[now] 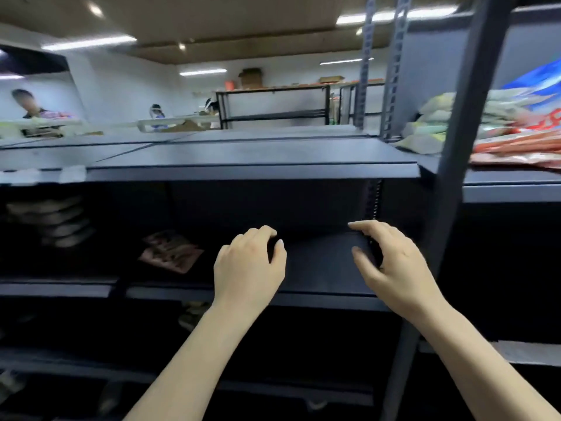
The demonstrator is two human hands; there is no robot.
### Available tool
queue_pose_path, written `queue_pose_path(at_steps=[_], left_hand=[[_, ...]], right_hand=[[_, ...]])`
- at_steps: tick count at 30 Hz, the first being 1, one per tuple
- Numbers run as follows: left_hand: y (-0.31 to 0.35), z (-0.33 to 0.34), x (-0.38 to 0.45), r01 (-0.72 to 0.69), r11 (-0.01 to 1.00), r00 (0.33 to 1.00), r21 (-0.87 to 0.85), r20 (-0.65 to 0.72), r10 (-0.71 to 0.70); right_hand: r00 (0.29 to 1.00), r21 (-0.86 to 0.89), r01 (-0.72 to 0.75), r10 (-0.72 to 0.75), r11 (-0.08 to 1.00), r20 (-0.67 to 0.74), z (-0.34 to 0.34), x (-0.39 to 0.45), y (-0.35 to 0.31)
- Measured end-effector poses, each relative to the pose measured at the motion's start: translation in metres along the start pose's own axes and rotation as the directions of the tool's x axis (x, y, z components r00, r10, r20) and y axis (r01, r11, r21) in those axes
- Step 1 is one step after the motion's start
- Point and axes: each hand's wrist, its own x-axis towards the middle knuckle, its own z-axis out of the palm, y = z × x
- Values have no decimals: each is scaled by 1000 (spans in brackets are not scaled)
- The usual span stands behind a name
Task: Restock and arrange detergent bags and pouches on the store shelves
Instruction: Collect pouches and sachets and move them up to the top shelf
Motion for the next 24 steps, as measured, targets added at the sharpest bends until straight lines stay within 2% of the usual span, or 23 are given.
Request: queue_pose_path(at_steps=[13, 19, 24], left_hand=[[-180, -30, -12, 216, 967, 976, 136, -5, -218], [-256, -22, 11, 266, 941, 961, 210, 16, -276], [-315, -4, 42, 256, 935, 957, 244, 71, -281]], right_hand=[[965, -11, 49, -44, 999, 257, 144, 20, -80], [933, -28, 78, -63, 997, 354, 215, 46, -95], [900, -59, 61, -30, 996, 434, 276, 78, -100]])
